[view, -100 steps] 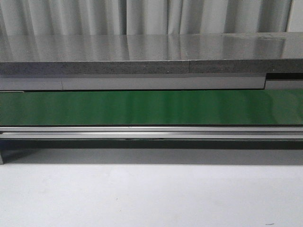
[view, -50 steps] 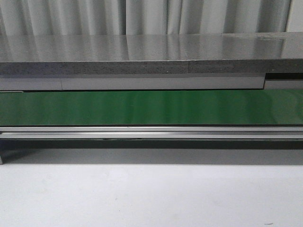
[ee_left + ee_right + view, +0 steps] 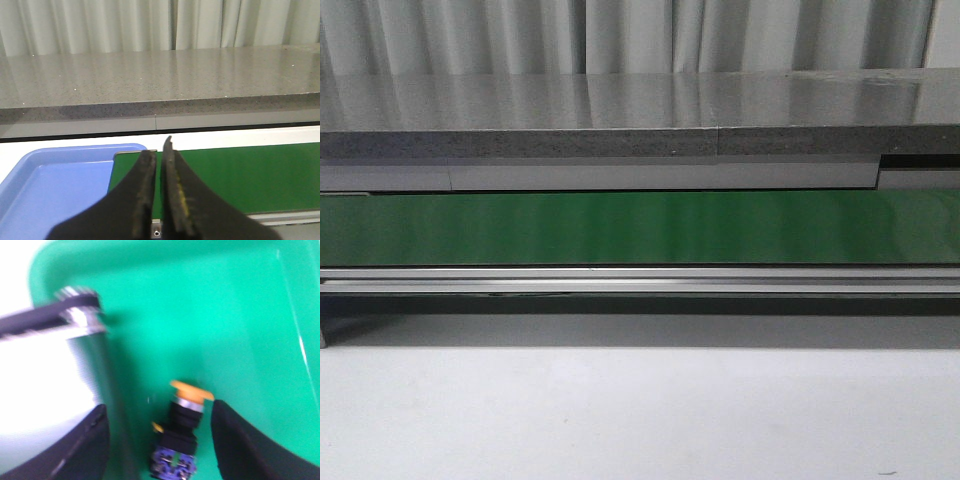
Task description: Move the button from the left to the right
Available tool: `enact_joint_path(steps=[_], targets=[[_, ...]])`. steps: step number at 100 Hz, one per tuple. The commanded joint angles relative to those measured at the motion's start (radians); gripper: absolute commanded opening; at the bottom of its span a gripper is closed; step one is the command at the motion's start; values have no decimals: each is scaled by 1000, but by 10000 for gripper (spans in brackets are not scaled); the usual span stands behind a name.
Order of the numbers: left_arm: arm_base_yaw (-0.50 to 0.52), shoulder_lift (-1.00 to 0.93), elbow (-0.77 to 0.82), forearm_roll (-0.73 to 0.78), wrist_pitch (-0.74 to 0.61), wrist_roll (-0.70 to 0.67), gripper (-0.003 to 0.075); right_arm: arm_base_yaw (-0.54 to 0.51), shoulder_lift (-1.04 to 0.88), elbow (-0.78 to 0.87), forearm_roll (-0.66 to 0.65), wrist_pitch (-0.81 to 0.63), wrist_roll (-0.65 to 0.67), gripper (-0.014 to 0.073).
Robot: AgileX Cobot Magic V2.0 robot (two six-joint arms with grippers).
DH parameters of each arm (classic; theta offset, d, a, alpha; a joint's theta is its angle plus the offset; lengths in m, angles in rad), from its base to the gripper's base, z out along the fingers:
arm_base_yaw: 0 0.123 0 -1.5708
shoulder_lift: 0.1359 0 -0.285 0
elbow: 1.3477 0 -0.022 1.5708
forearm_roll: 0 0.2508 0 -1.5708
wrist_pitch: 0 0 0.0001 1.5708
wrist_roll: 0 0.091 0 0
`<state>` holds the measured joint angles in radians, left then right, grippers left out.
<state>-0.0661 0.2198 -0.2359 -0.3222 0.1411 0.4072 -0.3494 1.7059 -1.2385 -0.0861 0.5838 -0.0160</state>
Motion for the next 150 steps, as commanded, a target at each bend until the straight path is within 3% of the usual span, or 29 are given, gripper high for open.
enact_joint_path(steps=[1,30,59,77,103,122,139,150], targets=[[-9,8,-28,-10,-74,1,5,45,-107,-29,8,-62,3,426],[-9,8,-28,-10,-74,1,5,228,-300,95,51,-180,3,426],[-9,8,-28,-10,-74,1,5,376,-560,433,86,-444,3,426],[-9,8,-28,-10,-74,1,5,396,-763,639,86,-584,3,426],[-9,8,-28,-10,-74,1,5,397,-1088,855,128,-644,4,426],[-9,8,-28,-10,-74,1,5,397,-1264,914,141,-623,4,422],[-9,8,-28,-10,-74,1,5,397,-1308,923,140,-622,4,418],[-9,8,-28,-10,-74,1,5,397,-1308,923,140,-624,4,333]])
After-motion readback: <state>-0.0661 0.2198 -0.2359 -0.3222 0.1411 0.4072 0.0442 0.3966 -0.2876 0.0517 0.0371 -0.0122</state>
